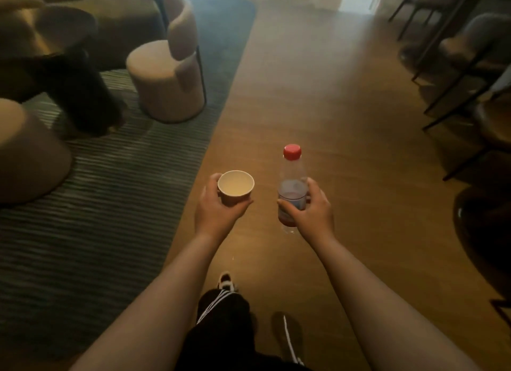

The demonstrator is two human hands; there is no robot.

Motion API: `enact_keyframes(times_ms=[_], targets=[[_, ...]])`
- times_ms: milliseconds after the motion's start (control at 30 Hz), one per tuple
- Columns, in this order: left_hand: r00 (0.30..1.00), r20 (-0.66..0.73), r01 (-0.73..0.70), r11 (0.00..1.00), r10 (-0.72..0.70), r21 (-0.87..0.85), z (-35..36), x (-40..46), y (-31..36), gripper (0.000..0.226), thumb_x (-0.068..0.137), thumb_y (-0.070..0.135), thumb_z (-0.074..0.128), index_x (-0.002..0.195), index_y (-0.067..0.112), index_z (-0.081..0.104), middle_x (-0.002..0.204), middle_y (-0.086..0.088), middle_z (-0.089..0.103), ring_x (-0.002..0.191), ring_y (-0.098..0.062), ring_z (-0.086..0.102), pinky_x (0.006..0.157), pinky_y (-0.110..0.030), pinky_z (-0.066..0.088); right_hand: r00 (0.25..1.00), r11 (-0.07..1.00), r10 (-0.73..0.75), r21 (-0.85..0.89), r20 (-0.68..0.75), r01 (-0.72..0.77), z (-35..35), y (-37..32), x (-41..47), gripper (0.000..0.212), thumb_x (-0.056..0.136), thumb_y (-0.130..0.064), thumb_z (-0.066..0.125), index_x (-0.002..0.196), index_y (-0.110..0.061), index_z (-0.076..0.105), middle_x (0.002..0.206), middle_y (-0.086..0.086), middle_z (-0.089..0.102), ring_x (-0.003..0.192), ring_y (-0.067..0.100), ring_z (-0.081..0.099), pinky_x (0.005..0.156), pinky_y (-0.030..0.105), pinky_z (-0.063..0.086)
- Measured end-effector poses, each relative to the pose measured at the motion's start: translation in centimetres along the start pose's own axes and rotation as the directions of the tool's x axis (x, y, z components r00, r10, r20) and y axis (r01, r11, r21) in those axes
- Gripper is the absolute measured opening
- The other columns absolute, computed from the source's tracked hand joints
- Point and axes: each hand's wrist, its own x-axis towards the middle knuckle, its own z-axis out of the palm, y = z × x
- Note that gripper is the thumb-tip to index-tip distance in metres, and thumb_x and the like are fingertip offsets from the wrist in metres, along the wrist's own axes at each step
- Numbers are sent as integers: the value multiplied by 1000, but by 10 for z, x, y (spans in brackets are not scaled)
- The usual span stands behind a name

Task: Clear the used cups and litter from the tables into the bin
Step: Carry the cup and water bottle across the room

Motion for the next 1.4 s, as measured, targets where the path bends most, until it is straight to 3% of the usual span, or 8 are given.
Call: enact_keyframes(times_ms=[133, 367, 533, 867, 1133, 1233, 1333, 1400], targets=[[999, 34, 2, 1000, -2, -6, 42, 112, -15, 66, 57, 51, 81, 105, 48, 36, 105, 14, 52, 92, -4, 49, 65, -13, 35, 999, 1000, 12, 0, -32, -12, 30, 0, 111, 73, 69, -53, 74, 131, -32, 42, 123, -5, 53, 108, 16, 54, 81, 34, 54], [997, 72, -3, 995, -4, 98, 77, 348, -28, 75, 58, 53, 81, 117, 36, 40, 112, 10, 53, 97, -7, 49, 73, -24, 42, 997, 999, 50, 17, -62, -49, 76, -58, 343, 75, 68, -55, 73, 132, -34, 40, 126, -7, 52, 114, 15, 53, 88, 41, 54], [998, 52, -32, 991, 26, 132, 105, 490, -14, 72, 59, 54, 80, 114, 39, 37, 107, 15, 48, 96, -6, 47, 70, -26, 41, 992, 998, 55, 31, -110, -52, 91, -93, 479, 72, 69, -50, 76, 129, -34, 41, 126, -8, 52, 115, 14, 52, 88, 39, 54], [999, 47, -22, 992, 17, 123, 229, 757, -20, 72, 62, 54, 80, 118, 33, 38, 114, 8, 53, 98, -8, 48, 74, -29, 45, 984, 998, 56, 15, -170, -54, 116, -79, 766, 73, 71, -52, 73, 132, -28, 42, 127, -3, 52, 116, 16, 52, 92, 40, 52], [999, 33, 0, 993, -4, 122, 355, 1013, 25, 71, 64, 50, 80, 117, 29, 38, 112, 6, 53, 97, -8, 47, 74, -29, 45, 995, 997, 75, 30, -58, -73, 109, -90, 1065, 73, 70, -48, 76, 131, -30, 42, 125, -4, 53, 116, 16, 52, 94, 43, 51], [1000, 6, 17, 995, -18, 96, 385, 1097, 40, 68, 63, 50, 80, 114, 34, 37, 108, 12, 49, 96, -6, 47, 69, -20, 38, 997, 998, 44, 39, -62, -42, 108, -105, 1156, 67, 68, -48, 77, 125, -29, 47, 115, -4, 56, 106, 16, 56, 87, 38, 53], [999, -17, 45, 995, -44, 89, 413, 1177, 48, 68, 64, 47, 81, 115, 32, 38, 107, 13, 46, 96, -7, 46, 71, -22, 38, 998, 1000, 7, 4, -68, -7, 113, -115, 1240, 65, 69, -49, 76, 124, -28, 48, 109, -4, 57, 99, 17, 58, 77, 31, 52], [997, -31, 70, 995, -68, 71, 433, 1229, 49, 67, 64, 47, 81, 113, 33, 38, 107, 13, 46, 95, -8, 46, 72, -26, 39, 999, 1000, -8, -23, -47, 7, 120, -117, 1299, 70, 70, -51, 75, 129, -23, 47, 115, 1, 59, 102, 20, 58, 81, 38, 53]])
